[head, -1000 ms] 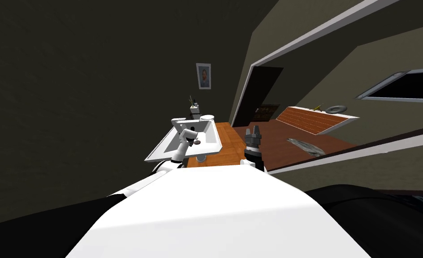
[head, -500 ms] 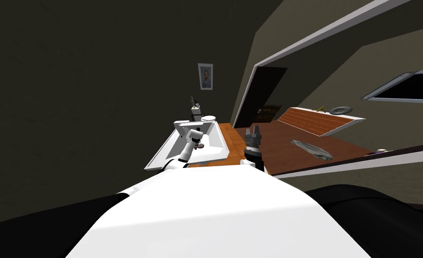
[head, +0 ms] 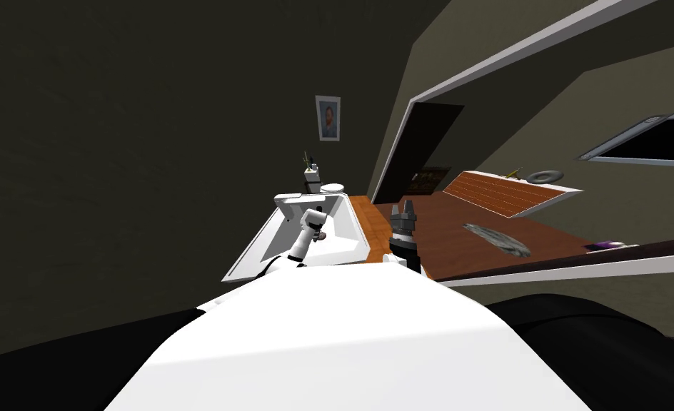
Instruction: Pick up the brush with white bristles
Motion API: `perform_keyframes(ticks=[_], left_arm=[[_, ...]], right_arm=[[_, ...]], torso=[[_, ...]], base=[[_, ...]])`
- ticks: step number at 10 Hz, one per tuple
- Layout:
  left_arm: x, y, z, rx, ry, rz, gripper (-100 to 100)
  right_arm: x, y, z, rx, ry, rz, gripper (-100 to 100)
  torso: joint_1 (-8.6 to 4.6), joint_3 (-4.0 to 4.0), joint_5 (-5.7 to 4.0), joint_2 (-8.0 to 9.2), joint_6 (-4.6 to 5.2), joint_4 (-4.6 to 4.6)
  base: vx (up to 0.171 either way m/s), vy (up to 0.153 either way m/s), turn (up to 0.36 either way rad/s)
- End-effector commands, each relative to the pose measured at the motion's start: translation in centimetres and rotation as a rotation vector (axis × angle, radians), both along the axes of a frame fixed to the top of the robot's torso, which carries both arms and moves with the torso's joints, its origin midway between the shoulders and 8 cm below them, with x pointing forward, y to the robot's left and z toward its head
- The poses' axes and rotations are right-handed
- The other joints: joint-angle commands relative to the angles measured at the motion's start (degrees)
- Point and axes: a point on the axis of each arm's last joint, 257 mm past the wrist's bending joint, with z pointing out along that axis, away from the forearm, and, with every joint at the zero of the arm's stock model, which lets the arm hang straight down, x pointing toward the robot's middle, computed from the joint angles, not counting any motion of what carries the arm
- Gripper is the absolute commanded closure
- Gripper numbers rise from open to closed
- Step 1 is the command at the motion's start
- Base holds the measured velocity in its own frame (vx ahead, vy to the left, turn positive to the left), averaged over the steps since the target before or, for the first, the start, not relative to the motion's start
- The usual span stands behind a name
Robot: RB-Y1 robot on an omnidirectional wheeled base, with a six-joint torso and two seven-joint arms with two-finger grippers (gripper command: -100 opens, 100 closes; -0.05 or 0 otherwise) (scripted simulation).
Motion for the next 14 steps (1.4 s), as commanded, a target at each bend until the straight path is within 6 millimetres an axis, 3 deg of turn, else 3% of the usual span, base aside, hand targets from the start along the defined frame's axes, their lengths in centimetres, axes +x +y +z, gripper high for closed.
perform_keyframes(ticks=[1, 4, 5, 9, 10, 11, 14], left_arm=[[0.2, 0.2, -0.6, -0.001, -0.004, -0.001, -100], [0.1, 0.5, -1.2, 0.0, -0.002, -0.002, -100], [0.2, 0.5, -1.3, 0.0, -0.004, -0.002, 100], [0.2, 0.5, -1.3, 0.001, -0.004, -0.001, 100], [0.2, 0.5, -1.3, 0.001, -0.005, -0.001, 0], [0.2, 0.2, -0.4, -0.001, -0.003, -0.001, 100], [0.3, -0.2, 0.2, -0.002, -0.005, -0.001, 100]], right_arm=[[0.0, 0.0, 0.0, 0.0, 0.0, 0.0, 0], [0.0, 0.0, 0.0, 0.0, 0.0, 0.0, 0], [0.0, 0.0, 0.0, 0.0, 0.0, 0.0, 0], [0.0, 0.0, 0.0, 0.0, 0.0, 0.0, 0], [0.0, 0.0, 0.0, 0.0, 0.0, 0.0, 0], [0.0, 0.0, 0.0, 0.0, 0.0, 0.0, 0], [0.0, 0.0, 0.0, 0.0, 0.0, 0.0, 0]], torso=[[0.0, 0.0, 0.0, 0.0, 0.0, 0.0], [-0.02, 0.03, -0.01, 0.06, 0.0, 0.02], [-0.01, 0.04, -0.01, 0.06, 0.01, 0.02], [-0.02, 0.02, 0.02, 0.04, 0.05, -0.01], [-0.02, 0.01, 0.02, 0.04, 0.05, -0.01], [-0.02, 0.01, 0.02, 0.04, 0.05, -0.01], [-0.01, 0.04, 0.02, 0.08, 0.04, 0.01]], base=[[0.005, -0.008, 0.006], [0.0, -0.006, 0.003], [0.0, 0.0, 0.0], [0.0, 0.0, 0.0], [0.0, 0.0, 0.0], [-0.004, 0.008, -0.011], [-0.003, 0.007, -0.007]])
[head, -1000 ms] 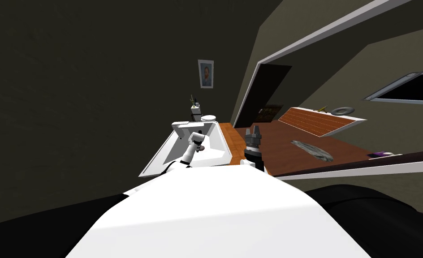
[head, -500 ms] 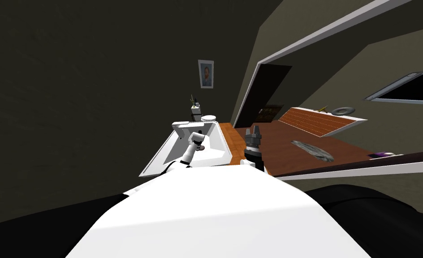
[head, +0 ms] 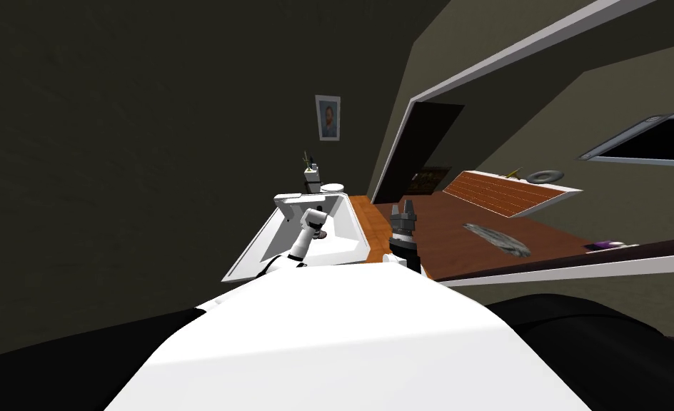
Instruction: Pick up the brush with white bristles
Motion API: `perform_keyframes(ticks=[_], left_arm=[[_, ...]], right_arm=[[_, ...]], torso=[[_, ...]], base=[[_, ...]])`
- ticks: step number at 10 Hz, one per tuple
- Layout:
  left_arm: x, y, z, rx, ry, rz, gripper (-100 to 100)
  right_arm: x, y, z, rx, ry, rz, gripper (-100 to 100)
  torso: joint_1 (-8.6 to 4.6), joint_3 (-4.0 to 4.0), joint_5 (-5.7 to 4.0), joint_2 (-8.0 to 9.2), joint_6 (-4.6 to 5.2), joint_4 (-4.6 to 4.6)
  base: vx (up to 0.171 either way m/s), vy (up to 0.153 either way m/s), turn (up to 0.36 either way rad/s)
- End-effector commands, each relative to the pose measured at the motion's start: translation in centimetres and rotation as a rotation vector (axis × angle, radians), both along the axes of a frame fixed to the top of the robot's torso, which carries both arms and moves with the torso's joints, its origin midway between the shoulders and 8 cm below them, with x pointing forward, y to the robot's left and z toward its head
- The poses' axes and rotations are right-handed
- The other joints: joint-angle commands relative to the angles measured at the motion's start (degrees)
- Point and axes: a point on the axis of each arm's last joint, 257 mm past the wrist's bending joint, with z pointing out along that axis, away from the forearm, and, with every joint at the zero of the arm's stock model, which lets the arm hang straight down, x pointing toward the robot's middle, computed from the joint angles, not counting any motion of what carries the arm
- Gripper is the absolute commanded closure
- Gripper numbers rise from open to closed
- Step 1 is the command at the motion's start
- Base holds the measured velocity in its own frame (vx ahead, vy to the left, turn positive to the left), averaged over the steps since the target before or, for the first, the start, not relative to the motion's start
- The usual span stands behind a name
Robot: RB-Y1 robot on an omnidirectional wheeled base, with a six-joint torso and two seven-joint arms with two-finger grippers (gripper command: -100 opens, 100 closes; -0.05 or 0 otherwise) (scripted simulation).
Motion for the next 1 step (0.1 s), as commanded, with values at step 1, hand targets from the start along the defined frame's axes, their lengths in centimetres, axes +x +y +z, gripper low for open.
perform_keyframes(ticks=[1], left_arm=[[0.0, 0.0, 0.0, 0.0, 0.0, 0.0, 0]], right_arm=[[0.0, 0.0, 0.0, 0.0, 0.0, 0.0, 0]], torso=[[0.0, 0.0, 0.0, 0.0, 0.0, 0.0]], base=[[0.0, 0.0, 0.0]])
